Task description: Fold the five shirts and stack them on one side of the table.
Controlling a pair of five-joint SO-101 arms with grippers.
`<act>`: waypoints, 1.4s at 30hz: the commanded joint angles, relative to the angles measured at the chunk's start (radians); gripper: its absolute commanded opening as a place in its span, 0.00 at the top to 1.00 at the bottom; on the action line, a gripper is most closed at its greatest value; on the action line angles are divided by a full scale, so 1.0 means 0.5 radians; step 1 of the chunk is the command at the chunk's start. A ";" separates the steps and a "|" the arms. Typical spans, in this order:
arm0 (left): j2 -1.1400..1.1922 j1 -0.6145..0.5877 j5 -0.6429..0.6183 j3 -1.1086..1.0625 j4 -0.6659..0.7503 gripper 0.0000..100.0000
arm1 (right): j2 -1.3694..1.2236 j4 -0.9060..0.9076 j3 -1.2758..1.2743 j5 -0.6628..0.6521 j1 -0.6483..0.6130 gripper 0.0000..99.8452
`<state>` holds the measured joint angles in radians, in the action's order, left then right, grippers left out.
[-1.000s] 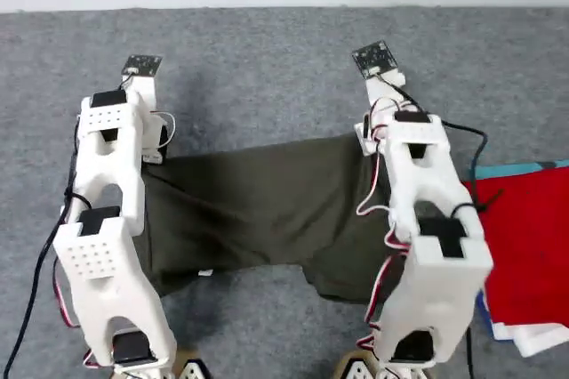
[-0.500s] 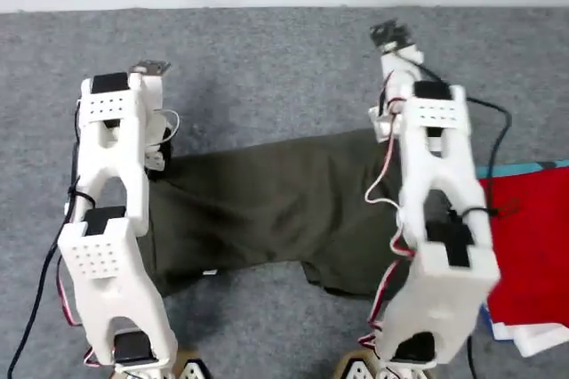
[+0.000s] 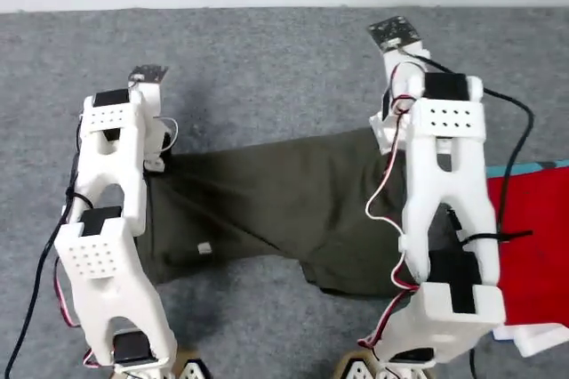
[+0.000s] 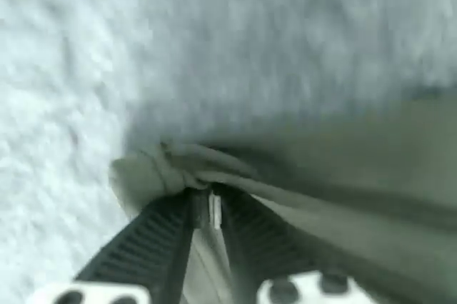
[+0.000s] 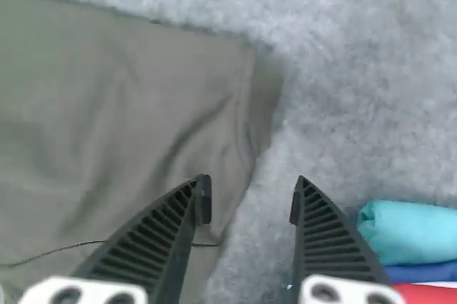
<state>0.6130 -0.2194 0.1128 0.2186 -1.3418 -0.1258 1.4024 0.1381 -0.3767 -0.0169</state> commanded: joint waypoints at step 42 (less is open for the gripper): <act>-0.224 -0.006 0.018 0.385 -0.822 0.98 | 1.901 -0.517 -2.882 -1.780 -0.167 0.81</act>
<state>0.5547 -0.2194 0.1174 0.4074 -1.7331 0.8132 1.1953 -1.2889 -1.3096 -0.0982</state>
